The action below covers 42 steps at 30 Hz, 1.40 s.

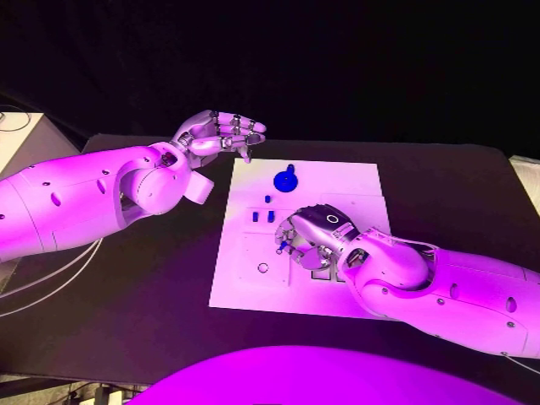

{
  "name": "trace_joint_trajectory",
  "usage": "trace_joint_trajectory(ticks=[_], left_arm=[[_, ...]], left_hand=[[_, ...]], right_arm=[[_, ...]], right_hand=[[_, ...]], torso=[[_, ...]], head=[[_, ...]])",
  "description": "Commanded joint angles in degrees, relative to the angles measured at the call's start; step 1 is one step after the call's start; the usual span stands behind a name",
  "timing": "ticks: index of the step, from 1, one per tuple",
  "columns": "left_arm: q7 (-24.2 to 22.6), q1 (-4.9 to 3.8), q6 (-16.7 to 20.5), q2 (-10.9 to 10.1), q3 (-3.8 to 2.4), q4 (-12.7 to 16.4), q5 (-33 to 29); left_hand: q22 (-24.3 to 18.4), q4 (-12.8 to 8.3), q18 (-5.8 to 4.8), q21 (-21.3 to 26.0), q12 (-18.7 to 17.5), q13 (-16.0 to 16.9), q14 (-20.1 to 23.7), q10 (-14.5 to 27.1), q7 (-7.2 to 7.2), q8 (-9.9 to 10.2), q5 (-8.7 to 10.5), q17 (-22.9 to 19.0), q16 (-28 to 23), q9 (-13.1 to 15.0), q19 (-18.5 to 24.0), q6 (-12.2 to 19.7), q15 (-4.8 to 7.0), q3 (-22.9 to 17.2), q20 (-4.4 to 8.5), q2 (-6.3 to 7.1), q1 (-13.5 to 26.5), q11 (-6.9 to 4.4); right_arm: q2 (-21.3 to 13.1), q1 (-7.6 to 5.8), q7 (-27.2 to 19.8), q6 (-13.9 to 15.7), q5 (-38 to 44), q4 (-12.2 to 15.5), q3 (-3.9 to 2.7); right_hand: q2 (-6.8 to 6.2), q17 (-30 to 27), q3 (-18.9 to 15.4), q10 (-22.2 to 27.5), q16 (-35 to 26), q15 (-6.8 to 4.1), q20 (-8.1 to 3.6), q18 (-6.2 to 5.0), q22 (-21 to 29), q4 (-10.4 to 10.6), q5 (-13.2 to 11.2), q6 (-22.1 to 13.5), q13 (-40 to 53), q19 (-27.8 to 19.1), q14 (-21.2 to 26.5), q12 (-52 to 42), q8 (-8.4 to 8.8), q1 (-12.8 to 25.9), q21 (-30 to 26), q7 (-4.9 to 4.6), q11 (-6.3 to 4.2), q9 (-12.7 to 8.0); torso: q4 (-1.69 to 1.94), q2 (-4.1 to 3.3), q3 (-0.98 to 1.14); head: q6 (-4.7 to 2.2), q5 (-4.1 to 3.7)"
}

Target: Assemble the parts on the task board

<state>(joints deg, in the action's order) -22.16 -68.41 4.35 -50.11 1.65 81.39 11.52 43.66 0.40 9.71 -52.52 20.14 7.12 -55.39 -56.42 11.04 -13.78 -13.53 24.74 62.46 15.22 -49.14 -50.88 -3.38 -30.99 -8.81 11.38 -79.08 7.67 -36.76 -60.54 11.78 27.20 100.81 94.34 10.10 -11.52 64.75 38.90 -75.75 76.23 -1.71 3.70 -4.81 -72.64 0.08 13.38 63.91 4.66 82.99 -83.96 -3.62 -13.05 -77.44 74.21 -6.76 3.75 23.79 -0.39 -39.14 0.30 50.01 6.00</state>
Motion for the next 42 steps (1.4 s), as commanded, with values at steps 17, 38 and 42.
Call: trace_joint_trajectory(ticks=[17, 38, 42], left_arm=[[0.02, -0.05, -0.82, 0.04, -0.05, 0.03, -0.38], [0.35, -0.06, -1.09, -0.08, -0.05, 0.13, -0.38], [0.38, -0.06, -1.11, -0.07, -0.05, 0.13, -0.38]], left_hand=[[-0.15, 0.05, 0.80, 0.35, -0.27, -0.09, -0.08, 0.41, 0.20, -0.40, -0.16, -0.11, -0.25, -0.08, -0.37, 0.17, -0.19, 0.53, -0.16, -0.24, -0.11, 0.06], [-0.21, 0.08, 0.80, 0.44, -0.26, -0.11, -0.07, 0.58, 0.21, -0.43, -0.16, -0.13, -0.30, -0.09, -0.38, 0.20, -0.23, 0.59, -0.19, -0.27, -0.08, 0.10], [-0.21, 0.08, 0.80, 0.44, -0.26, -0.11, -0.06, 0.58, 0.21, -0.43, -0.16, -0.13, -0.30, -0.09, -0.38, 0.20, -0.23, 0.59, -0.19, -0.27, -0.08, 0.10]], right_arm=[[0.64, 0.33, -0.45, -1.64, 1.54, -0.28, 0.13], [1.75, 0.75, 1.55, -7.46, 5.33, -1.00, 0.46], [1.77, 0.76, 1.62, -7.76, 5.73, -0.92, 0.50]], right_hand=[[0.38, -0.07, 0.40, -1.51, 0.05, -0.28, 0.05, 0.87, -0.07, -0.14, 0.42, 0.47, 0.06, 0.16, -1.73, -0.11, -0.13, 0.10, 0.15, -0.02, -1.13, 0.11], [0.32, -0.38, 0.44, -1.40, -0.06, -0.23, 0.08, 0.80, 0.19, -0.18, 0.35, 0.30, 0.04, -0.01, -1.66, -0.05, -0.17, 0.44, -0.11, -0.08, -1.06, 0.32], [0.32, -0.38, 0.44, -1.40, -0.06, -0.23, 0.08, 0.80, 0.19, -0.18, 0.35, 0.30, 0.04, -0.01, -1.66, -0.05, -0.17, 0.44, -0.11, -0.08, -1.06, 0.32]], torso=[[0.07, -0.03, 0.00], [-0.03, 0.01, 0.01], [-0.05, 0.01, 0.02]], head=[[-0.01, 0.14], [-0.01, 0.11], [-0.01, 0.14]])
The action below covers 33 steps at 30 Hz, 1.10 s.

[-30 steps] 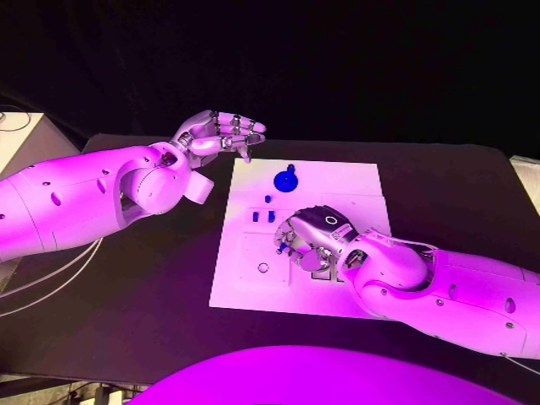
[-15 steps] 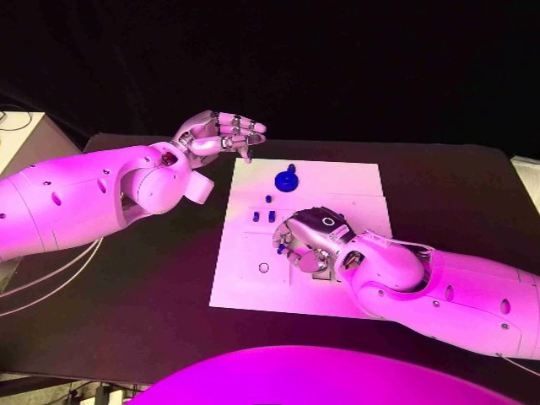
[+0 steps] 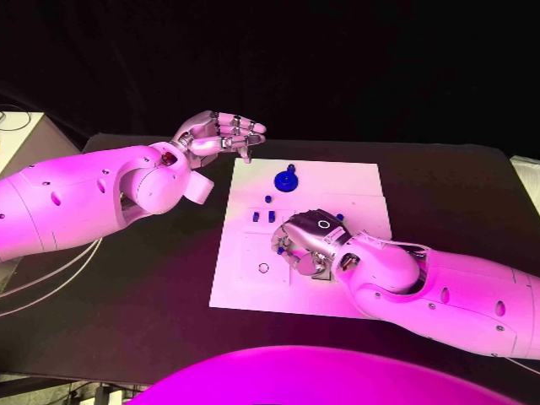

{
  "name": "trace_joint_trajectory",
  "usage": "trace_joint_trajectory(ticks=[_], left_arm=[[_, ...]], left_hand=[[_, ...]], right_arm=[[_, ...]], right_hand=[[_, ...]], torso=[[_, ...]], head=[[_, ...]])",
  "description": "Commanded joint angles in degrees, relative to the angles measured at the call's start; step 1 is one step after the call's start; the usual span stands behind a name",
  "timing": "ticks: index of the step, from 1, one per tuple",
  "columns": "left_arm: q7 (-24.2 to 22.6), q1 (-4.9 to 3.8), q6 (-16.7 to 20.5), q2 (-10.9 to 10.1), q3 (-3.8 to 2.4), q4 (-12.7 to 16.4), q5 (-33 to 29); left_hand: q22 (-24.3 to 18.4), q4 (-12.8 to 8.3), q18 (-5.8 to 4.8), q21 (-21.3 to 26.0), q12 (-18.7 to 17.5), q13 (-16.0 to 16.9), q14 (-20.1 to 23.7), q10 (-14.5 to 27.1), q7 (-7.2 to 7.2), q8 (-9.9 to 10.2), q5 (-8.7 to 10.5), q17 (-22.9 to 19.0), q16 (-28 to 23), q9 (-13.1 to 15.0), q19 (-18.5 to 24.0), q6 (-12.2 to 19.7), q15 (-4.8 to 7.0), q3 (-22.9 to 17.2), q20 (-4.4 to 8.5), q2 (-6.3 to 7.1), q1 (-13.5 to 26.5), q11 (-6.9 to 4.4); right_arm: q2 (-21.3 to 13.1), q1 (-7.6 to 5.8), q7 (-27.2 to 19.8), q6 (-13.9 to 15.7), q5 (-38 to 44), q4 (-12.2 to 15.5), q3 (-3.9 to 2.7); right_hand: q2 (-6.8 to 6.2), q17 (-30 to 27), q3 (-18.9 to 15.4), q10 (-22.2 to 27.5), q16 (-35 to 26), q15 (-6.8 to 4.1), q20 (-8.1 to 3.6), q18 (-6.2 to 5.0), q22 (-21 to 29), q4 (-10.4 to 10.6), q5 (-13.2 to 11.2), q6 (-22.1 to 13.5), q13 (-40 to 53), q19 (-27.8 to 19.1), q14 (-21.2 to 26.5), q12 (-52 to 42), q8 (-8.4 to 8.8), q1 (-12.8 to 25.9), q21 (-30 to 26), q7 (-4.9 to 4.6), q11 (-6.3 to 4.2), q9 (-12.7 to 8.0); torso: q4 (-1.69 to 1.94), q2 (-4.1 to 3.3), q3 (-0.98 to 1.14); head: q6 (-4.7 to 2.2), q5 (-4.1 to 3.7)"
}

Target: Assemble the parts on the task board

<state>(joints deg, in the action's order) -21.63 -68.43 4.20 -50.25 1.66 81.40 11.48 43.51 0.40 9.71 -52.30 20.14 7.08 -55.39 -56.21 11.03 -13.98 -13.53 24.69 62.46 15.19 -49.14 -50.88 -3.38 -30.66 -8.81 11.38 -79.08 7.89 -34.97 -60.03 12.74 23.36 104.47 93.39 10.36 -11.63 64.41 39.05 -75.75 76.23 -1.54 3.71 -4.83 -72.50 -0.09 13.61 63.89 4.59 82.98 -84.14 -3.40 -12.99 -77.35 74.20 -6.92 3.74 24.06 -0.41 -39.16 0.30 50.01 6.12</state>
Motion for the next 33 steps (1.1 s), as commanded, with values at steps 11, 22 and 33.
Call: trace_joint_trajectory(ticks=[11, 22, 33], left_arm=[[-0.09, -0.05, -0.93, 0.09, -0.05, 0.10, -0.34], [0.02, -0.05, -0.95, 0.03, -0.05, 0.11, -0.34], [0.18, -0.04, -1.13, 0.00, -0.05, 0.03, -0.38]], left_hand=[[-0.10, 0.09, 0.80, 0.27, -0.26, -0.09, -0.04, 0.47, 0.22, -0.25, -0.15, -0.10, -0.34, -0.05, -0.39, 0.21, -0.24, 0.28, -0.20, -0.28, -0.08, -0.10], [-0.12, 0.09, 0.80, 0.30, -0.25, -0.09, -0.03, 0.54, 0.22, -0.27, -0.15, -0.10, -0.36, -0.06, -0.39, 0.22, -0.25, 0.29, -0.21, -0.30, -0.09, -0.09], [-0.15, 0.09, 0.80, 0.34, -0.27, -0.11, 0.00, 0.66, 0.21, -0.29, -0.15, -0.12, -0.39, -0.06, -0.40, 0.24, -0.27, 0.31, -0.23, -0.30, -0.09, -0.07]], right_arm=[[-0.18, 0.26, -0.49, -3.00, 1.55, 0.10, 0.31], [-1.04, 0.24, -0.95, 1.51, 0.58, 0.29, 0.33], [-3.58, -0.11, 0.32, 6.09, 0.42, 3.01, 0.21]], right_hand=[[-0.27, -1.39, -0.44, 0.65, -0.64, 0.06, 0.41, 0.51, 1.27, 0.12, -0.33, -1.43, -0.29, -0.90, -1.07, -0.01, 0.32, 1.96, -1.46, -0.38, -0.54, 0.55], [-3.69, -9.19, -3.76, 13.58, -4.72, 2.25, 2.55, -2.10, 12.64, 1.11, -3.50, -8.97, -0.85, -7.44, 2.39, -0.72, 5.00, 3.57, -13.60, -1.60, 1.93, -0.95], [-3.73, -10.60, -6.79, 15.56, -5.07, 2.45, 2.85, -2.43, 14.15, 1.50, -3.45, -10.02, -0.64, -8.18, 3.20, -2.02, 5.94, 2.71, -15.56, -1.39, 2.14, -1.35]], torso=[[-0.03, 0.08, -0.03], [0.00, 0.08, -0.02], [-0.06, 0.17, 0.02]], head=[[-0.01, 0.03], [-0.01, -0.07], [-0.01, -0.31]])
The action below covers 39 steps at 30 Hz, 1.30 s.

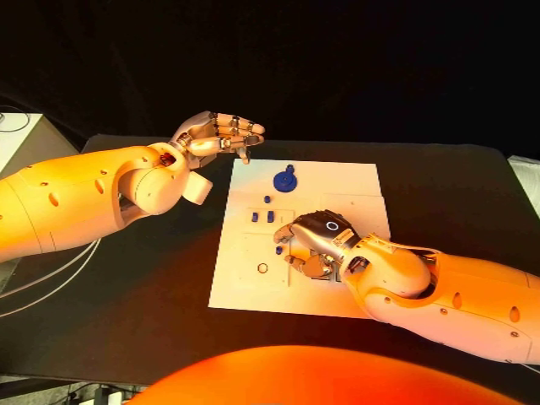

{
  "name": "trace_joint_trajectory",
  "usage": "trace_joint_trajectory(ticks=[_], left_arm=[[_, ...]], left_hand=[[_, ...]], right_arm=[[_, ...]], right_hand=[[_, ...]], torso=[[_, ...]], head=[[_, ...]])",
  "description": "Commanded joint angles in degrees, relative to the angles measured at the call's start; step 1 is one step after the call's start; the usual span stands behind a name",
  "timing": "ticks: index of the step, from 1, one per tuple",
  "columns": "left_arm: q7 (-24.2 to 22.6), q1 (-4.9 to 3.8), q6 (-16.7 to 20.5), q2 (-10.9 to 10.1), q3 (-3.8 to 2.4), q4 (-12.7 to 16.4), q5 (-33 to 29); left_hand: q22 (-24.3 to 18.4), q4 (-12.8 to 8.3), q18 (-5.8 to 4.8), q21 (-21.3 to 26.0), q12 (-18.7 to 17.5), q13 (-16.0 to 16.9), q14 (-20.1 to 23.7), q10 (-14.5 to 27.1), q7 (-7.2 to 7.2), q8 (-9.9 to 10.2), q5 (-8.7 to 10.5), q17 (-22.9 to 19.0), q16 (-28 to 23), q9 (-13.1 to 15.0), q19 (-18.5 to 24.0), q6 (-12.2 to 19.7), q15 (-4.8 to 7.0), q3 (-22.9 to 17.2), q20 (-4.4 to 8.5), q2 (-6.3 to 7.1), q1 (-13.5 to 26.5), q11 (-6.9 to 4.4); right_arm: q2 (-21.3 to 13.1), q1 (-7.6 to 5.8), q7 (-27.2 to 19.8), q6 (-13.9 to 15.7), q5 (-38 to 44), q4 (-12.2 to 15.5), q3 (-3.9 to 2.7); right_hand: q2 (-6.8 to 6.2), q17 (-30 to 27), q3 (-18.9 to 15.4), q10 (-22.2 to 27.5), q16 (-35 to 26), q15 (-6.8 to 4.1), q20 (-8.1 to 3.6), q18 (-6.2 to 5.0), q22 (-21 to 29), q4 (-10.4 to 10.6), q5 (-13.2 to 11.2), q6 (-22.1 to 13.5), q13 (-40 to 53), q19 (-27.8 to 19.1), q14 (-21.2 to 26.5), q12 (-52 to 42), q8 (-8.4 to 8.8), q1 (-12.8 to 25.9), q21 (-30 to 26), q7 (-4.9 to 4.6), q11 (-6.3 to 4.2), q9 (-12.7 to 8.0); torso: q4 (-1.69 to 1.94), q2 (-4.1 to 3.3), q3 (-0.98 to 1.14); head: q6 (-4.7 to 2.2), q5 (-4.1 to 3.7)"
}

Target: Assemble the parts on the task board

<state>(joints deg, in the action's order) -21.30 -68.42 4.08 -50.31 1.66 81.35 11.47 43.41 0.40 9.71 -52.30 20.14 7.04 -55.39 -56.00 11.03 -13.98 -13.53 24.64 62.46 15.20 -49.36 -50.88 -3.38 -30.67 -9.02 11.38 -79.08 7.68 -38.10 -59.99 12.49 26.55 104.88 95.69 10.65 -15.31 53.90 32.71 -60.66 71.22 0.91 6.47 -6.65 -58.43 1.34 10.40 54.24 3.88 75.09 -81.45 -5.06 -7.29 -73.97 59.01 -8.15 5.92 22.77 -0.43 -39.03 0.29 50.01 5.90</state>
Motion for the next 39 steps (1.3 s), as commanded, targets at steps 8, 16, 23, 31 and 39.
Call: trace_joint_trajectory(ticks=[8, 16, 23, 31, 39], left_arm=[[-0.06, -0.04, -1.18, 0.16, -0.05, -0.11, -0.45], [-0.04, -0.03, -1.29, 0.22, -0.04, -0.25, -0.49], [-0.03, -0.02, -1.36, 0.33, -0.03, -0.35, -0.50], [0.00, -0.01, -1.47, 0.33, -0.03, -0.46, -0.50], [0.03, 0.00, -1.53, 0.31, -0.02, -0.51, -0.50]], left_hand=[[-0.05, 0.09, 0.80, 0.35, -0.27, -0.07, 0.00, 0.47, 0.22, -0.29, -0.15, -0.07, -0.39, -0.07, -0.19, 0.24, -0.27, 0.32, -0.01, -0.30, -0.09, 0.14], [-0.07, 0.09, 0.80, 0.38, -0.27, -0.08, 0.02, 0.55, 0.21, -0.31, -0.14, -0.08, -0.42, -0.08, -0.19, 0.24, -0.28, 0.32, -0.02, -0.32, -0.10, 0.15], [-0.07, 0.09, 0.80, 0.38, -0.27, -0.08, 0.02, 0.55, 0.21, -0.31, -0.14, -0.08, -0.42, -0.08, -0.19, 0.24, -0.28, 0.32, -0.02, -0.32, -0.10, 0.15], [-0.07, 0.09, 0.80, 0.38, -0.27, -0.08, 0.02, 0.55, 0.21, -0.31, -0.14, -0.08, -0.42, -0.08, -0.19, 0.24, -0.28, 0.32, -0.02, -0.32, -0.10, 0.15], [-0.14, 0.10, 0.80, 0.48, -0.23, -0.09, 0.07, 0.74, 0.22, -0.35, -0.13, -0.10, -0.47, -0.09, -0.21, 0.30, -0.31, 0.39, -0.06, -0.33, -0.10, 0.18]], right_arm=[[-4.34, -1.93, 0.89, 4.33, -2.45, 3.97, -0.82], [-9.81, -6.41, -0.91, -1.11, -8.73, 4.69, -1.79], [-12.52, -9.44, -1.92, -7.30, -9.37, 1.09, -1.96], [-12.12, -9.40, -2.19, -10.04, -8.67, -1.20, -1.78], [-10.88, -8.80, -1.79, -11.25, -8.04, -2.85, -1.58]], right_hand=[[0.23, 0.12, -1.68, -0.02, 0.43, -0.21, -0.03, -0.46, -0.65, 0.79, -0.13, 0.08, 0.28, 0.36, 0.27, -2.06, 0.31, -1.17, 0.17, -0.24, -0.31, -0.18], [-0.37, 4.91, -0.82, -2.36, 3.72, -0.78, -0.65, 0.82, -6.44, 1.82, 0.26, 0.69, 0.14, 4.05, -2.39, -4.32, 0.54, -1.34, 5.96, -0.31, -0.90, -0.44], [2.68, 5.56, -24.14, 1.37, 4.84, -0.70, -0.53, 1.02, -7.39, 7.59, 2.07, -0.05, 0.11, 4.71, -2.70, -5.84, 1.90, -6.35, 5.93, 1.21, -0.91, -1.24], [2.96, 4.90, -27.52, 2.91, 4.74, -0.52, -0.44, 0.83, -6.87, 11.38, 2.05, -0.36, -0.01, 4.48, -2.46, -6.48, 2.43, -9.89, 4.90, 1.58, -0.60, -1.60], [3.42, 4.99, -27.92, 2.95, 4.90, -0.53, -0.42, 0.78, -6.78, 13.08, 2.01, 0.26, 0.05, 4.54, -2.51, -7.06, 2.24, -11.71, 4.60, 1.37, -0.64, -1.58]], torso=[[-0.09, 0.02, 0.05], [-0.14, 0.04, 0.01], [-0.16, 0.03, 0.04], [-0.10, -0.08, 0.11], [-0.11, -0.10, 0.03]], head=[[-0.01, -0.92], [-0.01, -1.62], [-0.01, -1.95], [-0.01, -2.05], [-0.01, -2.17]])
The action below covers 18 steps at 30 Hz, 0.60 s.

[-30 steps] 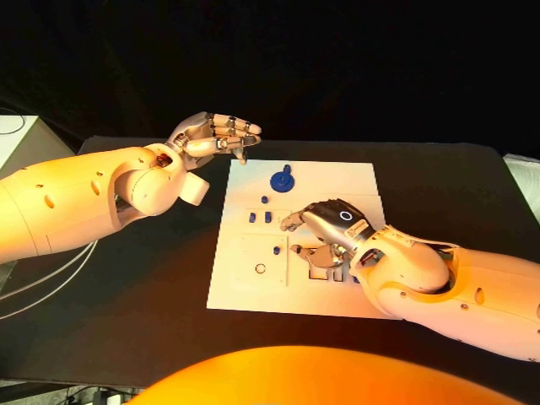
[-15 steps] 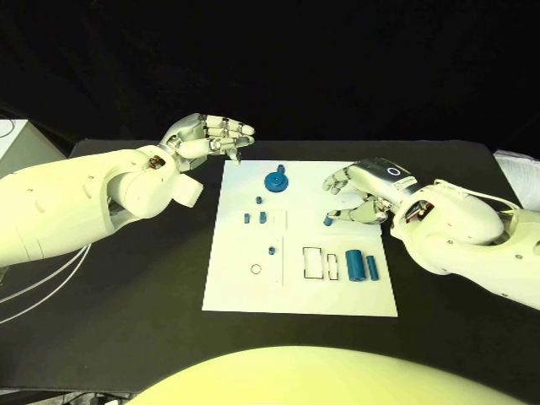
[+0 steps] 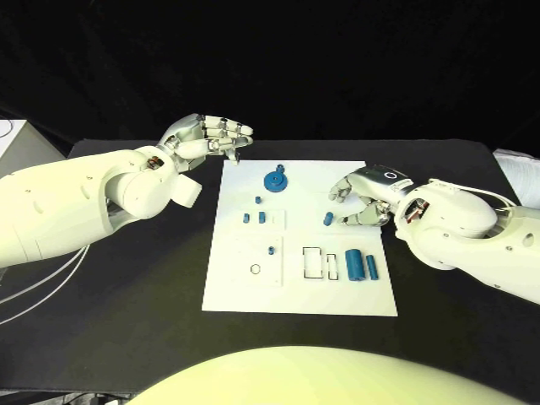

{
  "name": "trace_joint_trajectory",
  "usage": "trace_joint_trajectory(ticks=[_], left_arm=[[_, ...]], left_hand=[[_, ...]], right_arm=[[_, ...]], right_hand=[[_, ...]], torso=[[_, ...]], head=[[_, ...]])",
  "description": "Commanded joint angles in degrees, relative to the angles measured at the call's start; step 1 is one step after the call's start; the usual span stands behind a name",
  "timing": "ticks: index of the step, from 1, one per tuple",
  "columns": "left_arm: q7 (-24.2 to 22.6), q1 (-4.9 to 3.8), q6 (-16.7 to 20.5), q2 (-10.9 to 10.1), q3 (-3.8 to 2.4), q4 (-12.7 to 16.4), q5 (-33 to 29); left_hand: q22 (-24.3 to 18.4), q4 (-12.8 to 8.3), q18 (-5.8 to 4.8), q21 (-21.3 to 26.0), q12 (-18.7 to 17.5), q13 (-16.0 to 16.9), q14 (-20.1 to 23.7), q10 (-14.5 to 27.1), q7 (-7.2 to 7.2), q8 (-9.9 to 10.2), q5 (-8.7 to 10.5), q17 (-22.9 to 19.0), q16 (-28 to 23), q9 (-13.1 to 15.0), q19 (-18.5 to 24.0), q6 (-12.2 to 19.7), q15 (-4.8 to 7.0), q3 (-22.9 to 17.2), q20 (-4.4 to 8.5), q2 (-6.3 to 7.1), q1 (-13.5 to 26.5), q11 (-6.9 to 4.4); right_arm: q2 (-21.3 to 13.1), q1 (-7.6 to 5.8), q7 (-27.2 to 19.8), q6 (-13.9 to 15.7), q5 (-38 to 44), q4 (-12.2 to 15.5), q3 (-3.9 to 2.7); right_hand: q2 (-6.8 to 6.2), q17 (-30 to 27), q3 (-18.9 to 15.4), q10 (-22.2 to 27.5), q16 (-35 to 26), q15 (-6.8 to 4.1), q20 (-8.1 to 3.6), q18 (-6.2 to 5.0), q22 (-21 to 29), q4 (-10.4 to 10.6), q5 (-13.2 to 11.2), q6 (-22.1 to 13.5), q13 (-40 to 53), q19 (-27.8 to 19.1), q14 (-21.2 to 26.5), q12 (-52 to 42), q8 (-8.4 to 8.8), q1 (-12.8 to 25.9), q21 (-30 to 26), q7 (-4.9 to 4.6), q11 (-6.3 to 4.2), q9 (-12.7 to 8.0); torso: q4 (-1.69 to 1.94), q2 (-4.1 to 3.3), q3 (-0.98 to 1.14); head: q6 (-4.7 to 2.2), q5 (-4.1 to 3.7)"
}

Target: Assemble the parts on the task board

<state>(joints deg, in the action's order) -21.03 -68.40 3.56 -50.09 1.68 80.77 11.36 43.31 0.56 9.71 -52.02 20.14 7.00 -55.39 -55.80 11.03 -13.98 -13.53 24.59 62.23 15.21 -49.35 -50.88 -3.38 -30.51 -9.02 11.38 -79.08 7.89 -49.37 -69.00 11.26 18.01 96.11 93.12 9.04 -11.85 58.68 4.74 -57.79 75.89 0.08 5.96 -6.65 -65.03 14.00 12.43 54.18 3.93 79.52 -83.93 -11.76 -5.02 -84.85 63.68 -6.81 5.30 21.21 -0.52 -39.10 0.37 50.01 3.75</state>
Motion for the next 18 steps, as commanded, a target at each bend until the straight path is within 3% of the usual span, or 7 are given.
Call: trace_joint_trajectory(ticks=[1, 6, 12, 18], left_arm=[[-0.24, -0.03, -1.04, 0.10, -0.05, 0.07, -0.39], [-0.23, -0.03, -1.07, 0.11, -0.05, 0.06, -0.39], [-0.19, -0.03, -1.04, 0.03, -0.05, 0.08, -0.39], [-0.10, -0.03, -1.01, -0.02, -0.05, 0.15, -0.39]], left_hand=[[-0.05, -0.05, 0.80, 0.21, -0.23, -0.05, 0.07, 0.54, 0.22, -0.35, -0.13, -0.05, -0.24, -0.10, -0.21, 0.30, -0.31, 0.24, -0.06, -0.33, -0.10, -0.03], [-0.05, -0.05, 0.80, 0.21, -0.23, -0.05, 0.07, 0.54, 0.22, -0.35, -0.13, -0.05, -0.24, -0.10, -0.21, 0.30, -0.31, 0.24, -0.06, -0.33, -0.10, -0.03], [-0.05, -0.05, 0.80, 0.21, -0.23, -0.05, 0.07, 0.54, 0.22, -0.35, -0.13, -0.05, -0.24, -0.10, -0.21, 0.30, -0.31, 0.24, -0.06, -0.33, -0.10, -0.03], [-0.05, -0.05, 0.80, 0.21, -0.23, -0.05, 0.07, 0.54, 0.22, -0.35, -0.13, -0.05, -0.24, -0.10, -0.21, 0.30, -0.31, 0.24, -0.06, -0.33, -0.10, -0.03]], right_arm=[[0.60, 0.32, -0.57, -2.58, 0.76, -0.39, 0.05], [1.65, 0.77, -0.87, -1.67, 0.64, -0.61, 0.09], [2.33, 1.11, -1.15, -1.05, 0.31, -0.47, 0.12], [2.55, 1.22, -0.91, -1.82, 0.46, -0.61, 0.15]], right_hand=[[0.07, 0.32, 0.16, -0.08, 0.30, 0.25, 0.06, 0.80, -0.27, 0.65, -0.01, 0.44, 0.01, 0.18, -0.08, -0.52, -0.08, -1.13, 0.00, -0.03, -0.07, -0.01], [0.73, 0.31, 1.82, -1.99, 0.39, -0.18, -0.29, 1.06, -1.54, 2.06, -0.03, 1.81, 0.04, 0.98, -0.13, -1.76, -0.52, -2.79, 1.20, -0.65, -0.55, -0.03], [1.19, 1.38, 5.94, -5.00, 1.10, -0.52, -0.70, 1.48, -3.59, 2.61, -0.97, 4.05, -0.14, 1.96, -0.50, -1.82, -1.09, -3.49, 3.17, -0.81, -0.97, -0.21], [0.53, 1.88, 10.78, -8.02, 1.52, -0.76, -0.96, 1.67, -4.74, 2.53, -1.02, 7.49, -0.14, 2.30, -0.64, -0.65, -2.31, -2.75, 4.08, -0.46, -1.31, -0.04]], torso=[[-0.03, -0.01, -0.05], [0.08, 0.01, -0.03], [0.06, 0.06, -0.16], [0.08, 0.05, -0.16]], head=[[-0.01, -0.04], [-0.01, -0.14], [-0.01, 0.05], [-0.01, 0.01]])
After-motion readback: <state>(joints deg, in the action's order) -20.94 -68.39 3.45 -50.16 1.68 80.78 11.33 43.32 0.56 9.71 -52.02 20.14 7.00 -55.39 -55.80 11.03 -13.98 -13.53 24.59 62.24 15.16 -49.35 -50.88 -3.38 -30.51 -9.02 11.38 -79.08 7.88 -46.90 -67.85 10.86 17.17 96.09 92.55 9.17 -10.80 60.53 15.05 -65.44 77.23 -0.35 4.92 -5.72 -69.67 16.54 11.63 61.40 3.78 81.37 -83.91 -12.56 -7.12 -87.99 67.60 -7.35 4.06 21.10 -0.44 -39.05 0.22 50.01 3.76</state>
